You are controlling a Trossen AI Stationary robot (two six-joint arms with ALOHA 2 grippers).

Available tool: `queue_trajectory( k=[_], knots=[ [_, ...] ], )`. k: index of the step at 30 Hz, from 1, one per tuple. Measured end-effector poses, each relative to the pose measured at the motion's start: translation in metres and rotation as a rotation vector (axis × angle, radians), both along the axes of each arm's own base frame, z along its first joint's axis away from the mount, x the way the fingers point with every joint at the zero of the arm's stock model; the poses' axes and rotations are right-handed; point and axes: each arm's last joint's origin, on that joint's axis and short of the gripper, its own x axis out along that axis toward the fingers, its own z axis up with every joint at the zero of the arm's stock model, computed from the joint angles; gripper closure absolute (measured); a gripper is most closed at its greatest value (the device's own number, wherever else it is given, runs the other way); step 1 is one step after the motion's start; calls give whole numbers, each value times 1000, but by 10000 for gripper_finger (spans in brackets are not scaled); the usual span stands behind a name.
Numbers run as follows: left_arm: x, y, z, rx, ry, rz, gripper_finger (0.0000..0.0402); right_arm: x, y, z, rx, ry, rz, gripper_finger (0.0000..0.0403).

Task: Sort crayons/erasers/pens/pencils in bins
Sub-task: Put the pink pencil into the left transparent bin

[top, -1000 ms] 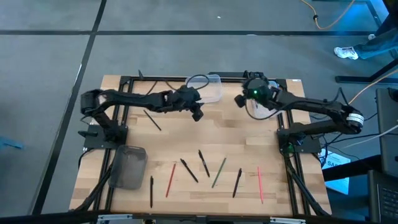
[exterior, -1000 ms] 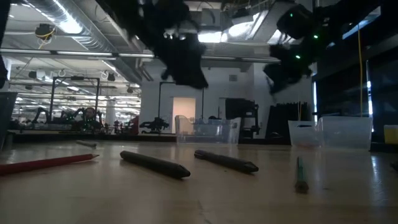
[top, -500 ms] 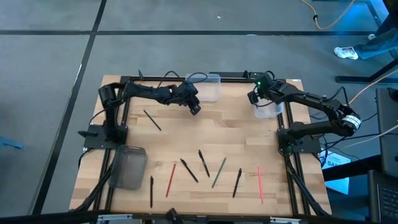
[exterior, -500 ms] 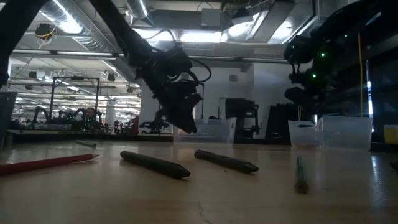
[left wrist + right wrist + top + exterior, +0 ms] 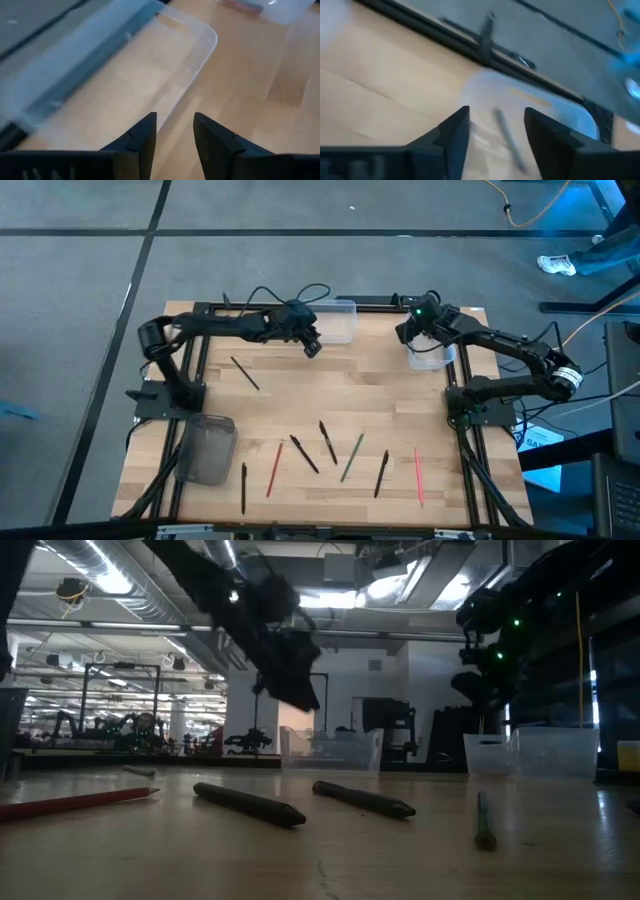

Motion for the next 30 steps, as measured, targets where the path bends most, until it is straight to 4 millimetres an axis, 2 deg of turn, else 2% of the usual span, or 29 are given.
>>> queue_trajectory(
  k=[3,5,7,10,15,18,21,25,30],
  knots=[
    [-15,-20,20,66,100,73,278,14,8,10,-25,-115,163,193],
    [-24,-34,26,93,138,139,278,26,13,17,-35,-219,285,191],
    [-31,-47,22,77,165,181,278,39,19,22,-43,-323,397,190],
    [-36,-67,6,31,187,153,278,57,27,25,-56,-413,543,190],
    [-43,-98,-26,-5,266,4,278,79,38,16,-71,-404,769,189],
    [-42,-115,-34,-46,228,-99,278,86,42,9,-65,-379,821,189],
    [-33,-133,-32,-60,131,-227,278,88,45,7,-55,-363,862,189],
    [-21,-154,-21,22,-12,-388,278,90,52,6,-20,-385,953,189],
    [-13,-165,-11,156,-98,-506,278,90,60,1,18,-319,1019,189]
  ],
)
